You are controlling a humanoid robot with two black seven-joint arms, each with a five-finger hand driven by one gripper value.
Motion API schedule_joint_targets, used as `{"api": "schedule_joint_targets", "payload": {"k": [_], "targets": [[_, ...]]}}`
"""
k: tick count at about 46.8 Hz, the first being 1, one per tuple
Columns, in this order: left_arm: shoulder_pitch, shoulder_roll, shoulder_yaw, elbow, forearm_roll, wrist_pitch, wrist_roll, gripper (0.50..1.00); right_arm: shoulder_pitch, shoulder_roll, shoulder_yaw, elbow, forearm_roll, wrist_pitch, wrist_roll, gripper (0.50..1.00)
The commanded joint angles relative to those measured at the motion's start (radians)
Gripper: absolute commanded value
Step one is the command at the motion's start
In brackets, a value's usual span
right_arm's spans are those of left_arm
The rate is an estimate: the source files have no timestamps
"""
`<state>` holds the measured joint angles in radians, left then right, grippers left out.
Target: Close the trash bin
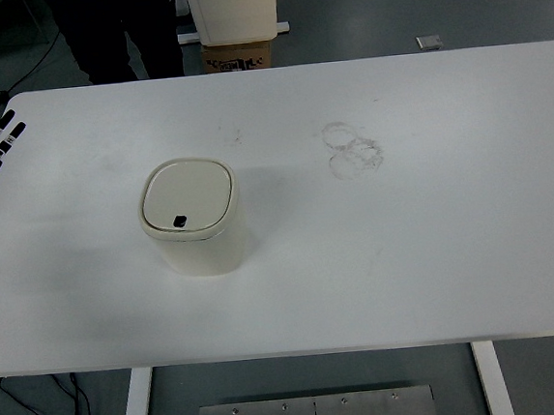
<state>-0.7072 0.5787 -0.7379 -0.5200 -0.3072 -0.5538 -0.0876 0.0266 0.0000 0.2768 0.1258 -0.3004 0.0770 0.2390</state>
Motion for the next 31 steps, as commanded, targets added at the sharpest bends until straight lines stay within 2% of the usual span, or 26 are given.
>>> {"api": "schedule_joint_targets", "payload": {"k": [1, 31], "targets": [[0.000, 0.001, 0.000, 0.000, 0.000, 0.000, 0.000, 1.000, 0.000, 0.000, 0.001, 0.000, 0.001, 0.000, -0.001, 0.991], [0.003, 0.000, 0.002, 0.000, 0.000, 0.000, 0.000, 1.000, 0.003, 0.000, 0.001, 0.002, 0.000, 0.001, 0.002, 0.991]]}}
